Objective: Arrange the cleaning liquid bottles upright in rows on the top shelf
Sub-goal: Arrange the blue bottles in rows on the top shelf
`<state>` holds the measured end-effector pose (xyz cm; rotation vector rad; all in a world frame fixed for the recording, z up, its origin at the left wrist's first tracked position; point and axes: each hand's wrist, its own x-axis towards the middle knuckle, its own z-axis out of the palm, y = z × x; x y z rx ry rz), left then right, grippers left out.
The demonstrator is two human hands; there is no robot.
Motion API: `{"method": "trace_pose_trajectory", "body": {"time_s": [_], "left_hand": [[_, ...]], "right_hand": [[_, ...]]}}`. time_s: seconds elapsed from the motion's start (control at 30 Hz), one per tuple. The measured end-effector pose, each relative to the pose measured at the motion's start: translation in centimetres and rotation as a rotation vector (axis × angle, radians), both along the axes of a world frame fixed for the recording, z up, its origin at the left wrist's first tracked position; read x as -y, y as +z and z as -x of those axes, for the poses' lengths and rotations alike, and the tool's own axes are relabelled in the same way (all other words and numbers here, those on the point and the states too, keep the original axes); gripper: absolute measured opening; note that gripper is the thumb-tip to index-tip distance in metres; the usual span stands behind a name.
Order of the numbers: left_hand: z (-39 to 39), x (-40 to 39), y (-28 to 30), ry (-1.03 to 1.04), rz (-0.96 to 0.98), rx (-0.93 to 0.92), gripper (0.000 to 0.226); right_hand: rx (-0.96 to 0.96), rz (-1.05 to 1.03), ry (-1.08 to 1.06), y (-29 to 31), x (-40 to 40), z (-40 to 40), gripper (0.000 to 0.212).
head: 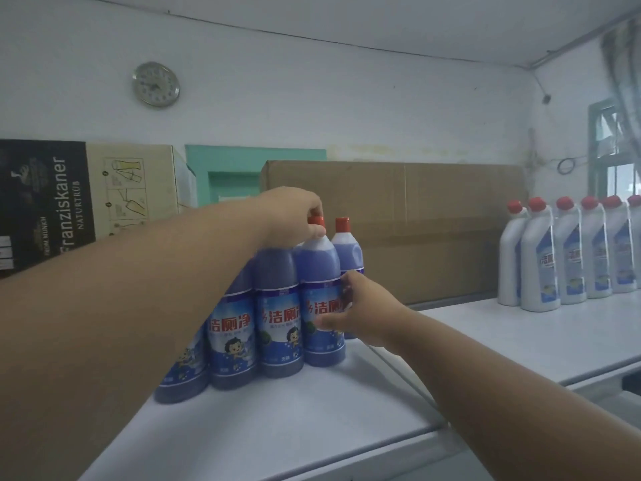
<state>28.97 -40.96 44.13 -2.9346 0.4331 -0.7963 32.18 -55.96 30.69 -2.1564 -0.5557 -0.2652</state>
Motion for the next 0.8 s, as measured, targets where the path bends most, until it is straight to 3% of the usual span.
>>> {"method": "trace_pose_trajectory", "body": {"time_s": [0.2, 0.4, 0.6, 0.8], "left_hand": [[-0.4, 1.2, 0.7, 0.078, 0.007, -0.024, 0.025], [-2.0, 3.6, 0.6, 0.118, -0.010, -0.005, 0.019], [-4.0, 5.3, 1.0, 0.115, -0.069, -0.004, 0.018], [-5.7, 6.4, 1.9, 0.176, -0.054, -0.046, 0.023]], "right_hand": [[-0.022, 0.137, 0.132, 1.0, 2.7, -1.0, 0.051], [-0.020, 0.087, -0.010, 2.5, 6.7, -4.2, 0.020], [0.073, 0.054, -0.056, 2.3, 6.8, -5.6, 0.026], [0.062, 0.129, -0.013, 3.1, 6.4, -7.8, 0.051]]}}
